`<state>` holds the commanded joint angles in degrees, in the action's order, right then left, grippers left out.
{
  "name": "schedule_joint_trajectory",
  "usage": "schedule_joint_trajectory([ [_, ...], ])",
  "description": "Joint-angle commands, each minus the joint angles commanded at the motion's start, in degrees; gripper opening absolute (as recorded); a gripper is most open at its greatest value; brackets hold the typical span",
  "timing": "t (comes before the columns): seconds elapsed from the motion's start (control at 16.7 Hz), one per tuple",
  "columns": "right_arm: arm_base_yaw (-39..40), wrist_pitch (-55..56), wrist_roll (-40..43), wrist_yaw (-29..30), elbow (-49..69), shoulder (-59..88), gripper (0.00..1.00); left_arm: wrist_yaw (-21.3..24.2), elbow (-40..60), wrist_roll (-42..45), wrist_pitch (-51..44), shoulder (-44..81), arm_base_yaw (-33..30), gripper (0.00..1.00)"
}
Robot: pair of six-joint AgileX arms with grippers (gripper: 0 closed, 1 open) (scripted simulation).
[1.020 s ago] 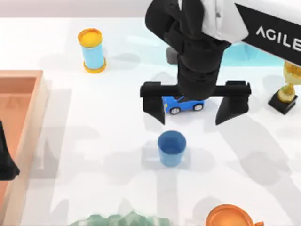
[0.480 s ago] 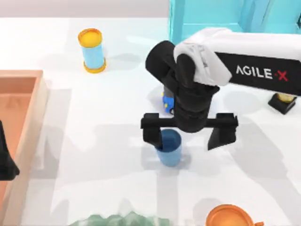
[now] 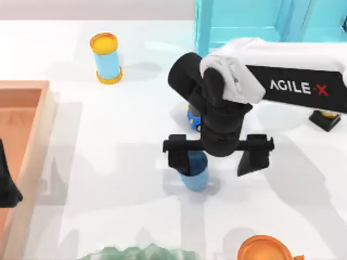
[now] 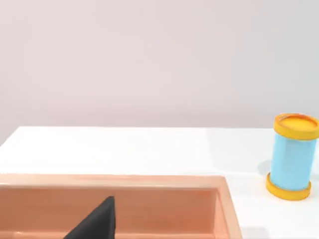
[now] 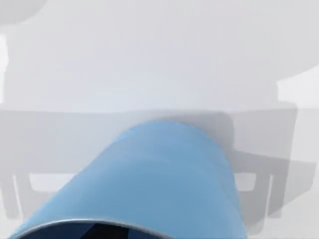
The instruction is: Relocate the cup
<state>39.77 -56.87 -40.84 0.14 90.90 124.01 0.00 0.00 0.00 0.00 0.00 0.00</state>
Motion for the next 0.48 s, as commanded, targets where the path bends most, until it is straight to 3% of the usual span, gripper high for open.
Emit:
schedule_joint_trajectory([
  [0.48, 0.0, 0.0, 0.0, 0.0, 0.0, 0.0, 0.17, 0.0, 0.0, 0.0, 0.0, 0.0, 0.0, 1.0],
])
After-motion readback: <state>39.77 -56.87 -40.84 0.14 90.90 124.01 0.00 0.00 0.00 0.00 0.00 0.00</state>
